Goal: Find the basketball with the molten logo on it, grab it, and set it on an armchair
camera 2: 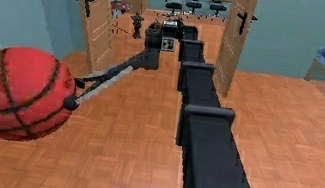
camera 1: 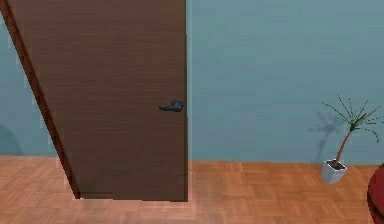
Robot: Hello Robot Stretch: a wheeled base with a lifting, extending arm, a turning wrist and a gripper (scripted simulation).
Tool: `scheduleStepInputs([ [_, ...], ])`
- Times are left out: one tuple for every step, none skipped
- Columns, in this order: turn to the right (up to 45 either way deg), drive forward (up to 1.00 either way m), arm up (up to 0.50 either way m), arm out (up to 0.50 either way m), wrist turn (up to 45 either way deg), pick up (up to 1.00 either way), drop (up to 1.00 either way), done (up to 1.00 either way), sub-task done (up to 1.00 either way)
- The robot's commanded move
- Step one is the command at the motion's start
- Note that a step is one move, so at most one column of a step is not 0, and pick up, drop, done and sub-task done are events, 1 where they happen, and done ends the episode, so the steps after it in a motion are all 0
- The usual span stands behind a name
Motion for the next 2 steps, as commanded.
scheduleStepInputs([
  [0.0,0.00,0.00,0.00,-27.0,0.00,0.00,0.00,0.00],
  [0.0,0.00,0.00,-0.38,0.0,0.00,0.00,0.00,0.00],
])
